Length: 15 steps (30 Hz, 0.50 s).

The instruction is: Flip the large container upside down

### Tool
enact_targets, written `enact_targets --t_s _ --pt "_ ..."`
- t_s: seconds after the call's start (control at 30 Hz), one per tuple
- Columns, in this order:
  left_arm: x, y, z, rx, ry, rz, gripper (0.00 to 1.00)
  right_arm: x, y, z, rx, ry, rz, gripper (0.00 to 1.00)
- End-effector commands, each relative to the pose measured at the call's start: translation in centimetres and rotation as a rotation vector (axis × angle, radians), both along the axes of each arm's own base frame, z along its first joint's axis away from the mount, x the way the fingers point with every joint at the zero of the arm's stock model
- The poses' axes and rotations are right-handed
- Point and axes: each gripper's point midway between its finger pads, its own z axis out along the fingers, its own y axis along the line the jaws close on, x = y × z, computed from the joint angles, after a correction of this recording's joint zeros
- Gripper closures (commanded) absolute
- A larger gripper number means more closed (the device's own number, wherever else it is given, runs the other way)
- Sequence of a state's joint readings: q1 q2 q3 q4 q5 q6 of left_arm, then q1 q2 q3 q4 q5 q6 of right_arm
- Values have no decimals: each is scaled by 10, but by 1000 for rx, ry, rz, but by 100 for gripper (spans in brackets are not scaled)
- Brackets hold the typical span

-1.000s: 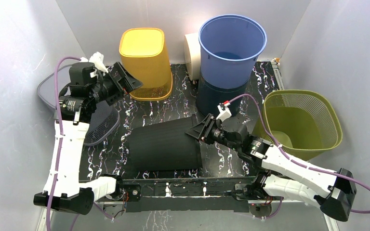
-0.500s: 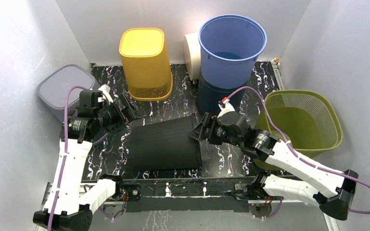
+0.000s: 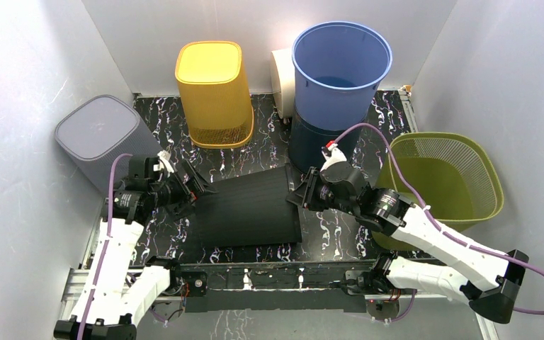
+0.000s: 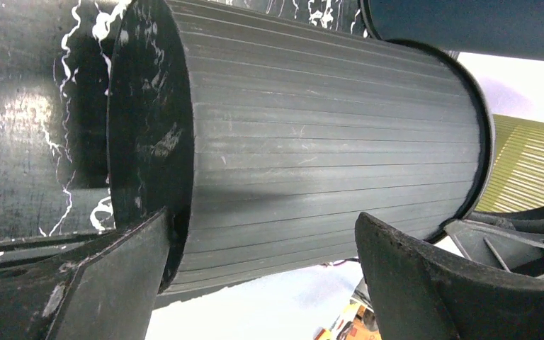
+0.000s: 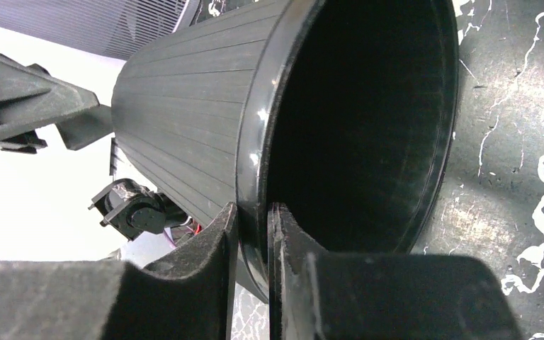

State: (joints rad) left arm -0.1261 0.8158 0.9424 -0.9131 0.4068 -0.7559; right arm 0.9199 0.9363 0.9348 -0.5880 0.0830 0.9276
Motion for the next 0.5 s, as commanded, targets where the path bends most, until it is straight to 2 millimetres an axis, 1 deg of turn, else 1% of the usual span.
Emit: enact_targets --t_s 0.0,0.07,0.17,0.27,0.3,0.4,0.47 --pt "7 -16 22 -89 -56 -70 2 3 1 3 26 -13 -16 94" --pt "9 -20 29 -112 -66 -87 2 2 3 3 47 -14 -10 99" --pt "13 -30 47 -183 -102 -106 2 -1 7 1 74 -3 1 100" --pt "18 -38 78 -249 -173 -129 2 -6 12 -2 123 29 12 100" --pt "18 -40 90 -260 -199 -148 2 -7 17 0 160 34 24 100" --pt "17 -43 122 -253 -248 -222 2 -16 31 -2 256 73 72 100" --pt "17 -47 140 -269 -275 -262 2 -20 40 -2 322 93 105 100"
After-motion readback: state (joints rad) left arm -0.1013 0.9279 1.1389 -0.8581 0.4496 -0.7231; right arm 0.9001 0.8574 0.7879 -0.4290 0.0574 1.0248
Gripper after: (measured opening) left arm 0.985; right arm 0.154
